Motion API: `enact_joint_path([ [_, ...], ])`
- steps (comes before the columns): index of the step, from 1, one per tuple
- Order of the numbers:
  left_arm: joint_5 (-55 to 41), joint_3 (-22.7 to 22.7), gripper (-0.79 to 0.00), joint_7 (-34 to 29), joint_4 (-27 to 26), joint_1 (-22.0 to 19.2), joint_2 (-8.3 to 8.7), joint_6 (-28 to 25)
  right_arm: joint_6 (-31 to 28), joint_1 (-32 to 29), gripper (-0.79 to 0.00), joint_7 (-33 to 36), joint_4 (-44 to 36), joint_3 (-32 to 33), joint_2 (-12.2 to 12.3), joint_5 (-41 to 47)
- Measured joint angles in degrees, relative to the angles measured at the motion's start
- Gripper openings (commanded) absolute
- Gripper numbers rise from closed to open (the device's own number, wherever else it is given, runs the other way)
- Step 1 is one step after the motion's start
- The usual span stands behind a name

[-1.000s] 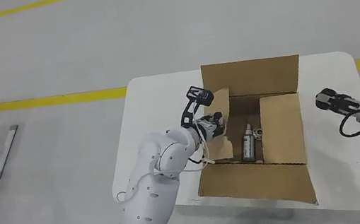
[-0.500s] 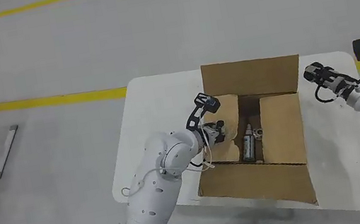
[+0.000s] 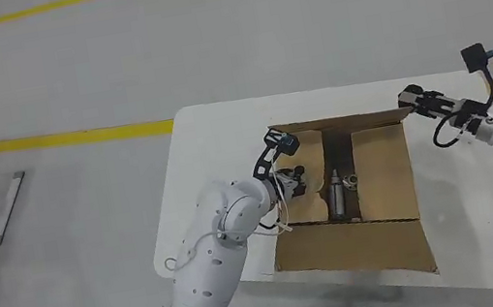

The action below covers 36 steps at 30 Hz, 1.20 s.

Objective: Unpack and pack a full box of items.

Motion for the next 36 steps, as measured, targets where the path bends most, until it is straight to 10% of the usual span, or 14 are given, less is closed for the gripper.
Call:
enact_joint_path([
  [1,-0.02,0.00,-0.730,0.02,-0.05,0.03,0.03,0.02,-0.36,-0.50,-0.785,0.56,-0.41,0.22,0.12,-0.09],
  [3,0.19,-0.03,0.000,0.08,-0.36,0.06,0.12,0.03,-0.71,-1.65,-0.785,1.03,-1.34,0.72,0.35,-0.38],
  [23,-2.58,-18.34,0.000,-11.50,-21.44,13.45,4.50,5.65,-2.56,-10.63,-0.785,3.28,-8.16,-0.46,1.42,-2.20],
  [36,-3.32,-20.31,0.000,-14.02,-24.83,16.86,5.24,5.08,-0.98,-11.25,-0.785,0.35,-8.91,-3.28,1.50,-4.04],
])
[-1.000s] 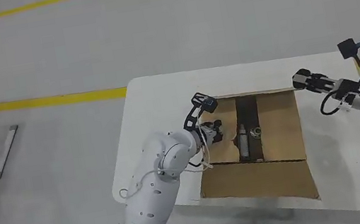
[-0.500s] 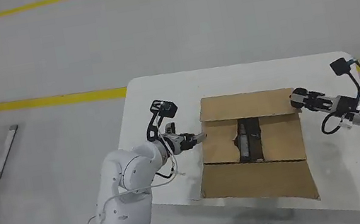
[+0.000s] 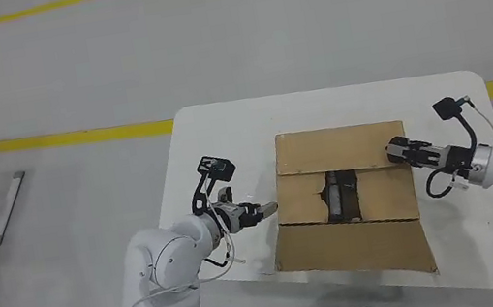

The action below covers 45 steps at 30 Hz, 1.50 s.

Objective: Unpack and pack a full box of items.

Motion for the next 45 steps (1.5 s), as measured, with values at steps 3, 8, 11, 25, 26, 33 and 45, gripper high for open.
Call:
enact_joint_path([
  [3,0.00,0.00,0.000,0.00,0.00,0.00,0.00,0.00,0.41,-0.26,-0.785,-0.74,-0.19,-0.43,0.01,0.09],
  [8,-0.01,0.76,0.000,-0.17,-0.43,0.54,0.14,-1.51,1.05,-0.51,-0.785,-1.63,-0.43,-0.99,0.04,0.44],
  [11,0.98,0.87,0.000,-2.53,-1.95,2.10,0.79,-6.17,1.21,-0.68,-0.785,-1.84,-0.60,-1.10,0.11,0.42],
  [25,5.18,-1.58,0.000,-6.43,-3.29,12.73,3.49,-16.04,0.83,-0.74,-0.785,-2.52,0.24,-1.81,0.38,0.84],
  [26,5.21,-0.95,0.000,-5.94,-2.77,12.65,3.56,-16.40,0.86,-0.71,-0.785,-2.59,0.22,-1.97,0.39,0.83],
  [33,5.89,5.00,0.000,-5.95,-1.70,10.01,4.40,-16.73,0.86,-0.91,-0.785,-2.77,0.03,-1.95,0.56,1.21],
  [45,1.78,11.57,0.000,-6.47,-0.05,4.65,6.31,-16.21,1.03,-1.17,-0.785,-2.83,-0.36,-1.79,0.89,1.41],
])
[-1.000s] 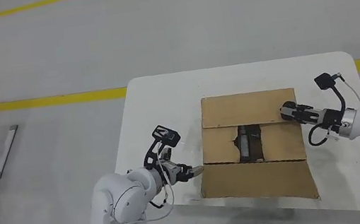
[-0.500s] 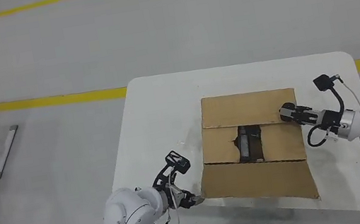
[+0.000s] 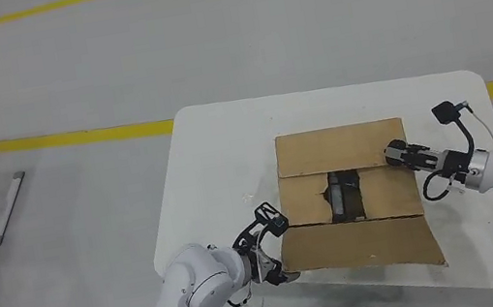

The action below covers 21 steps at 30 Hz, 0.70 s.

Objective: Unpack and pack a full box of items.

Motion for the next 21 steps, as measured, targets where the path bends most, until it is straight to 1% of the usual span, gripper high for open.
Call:
enact_joint_path([
  [3,-1.75,-0.56,0.000,1.41,-0.45,-0.91,0.20,0.51,-0.05,-0.14,-0.785,-0.07,-0.07,-0.24,0.04,0.06],
  [7,-5.15,-1.37,0.000,5.31,-1.05,-2.02,0.11,3.80,-0.12,-0.33,-0.785,-0.10,-0.22,-0.47,0.11,0.07],
  [11,-7.14,-0.77,0.000,8.49,0.78,-4.20,-0.15,7.17,0.03,-0.40,-0.785,-0.17,-0.57,-0.65,0.18,0.04],
  [16,-4.10,1.69,0.000,11.64,4.04,-7.54,-0.60,11.24,0.24,-0.86,-0.785,-1.13,-1.71,-0.34,0.23,0.90],
  [21,0.25,4.19,0.000,15.06,8.10,-10.43,-1.22,17.40,0.54,-1.62,-0.785,-0.96,-3.87,1.71,0.56,2.23],
])
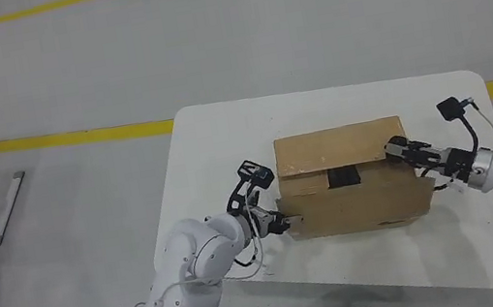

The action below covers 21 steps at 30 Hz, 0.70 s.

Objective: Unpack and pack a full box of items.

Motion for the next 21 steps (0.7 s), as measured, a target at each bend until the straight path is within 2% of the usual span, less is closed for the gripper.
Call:
enact_joint_path([
  [11,3.73,2.88,0.000,0.12,6.07,-2.59,-0.76,7.36,3.43,-3.17,-0.785,-4.76,-7.37,3.16,0.22,0.32],
  [13,3.87,2.98,0.000,0.20,6.83,-2.84,-0.84,7.95,4.53,-3.49,-0.785,-5.66,-8.47,1.98,0.09,-0.64],
  [17,5.49,3.12,0.000,1.23,7.68,-3.01,-0.96,10.01,8.25,-4.10,-0.785,-13.04,-11.03,-4.13,-0.64,-11.21],
  [21,5.62,3.05,0.000,1.56,7.10,-2.96,-1.01,10.10,9.50,-3.40,-0.785,-18.93,-8.64,-9.83,-1.52,-15.08],
])
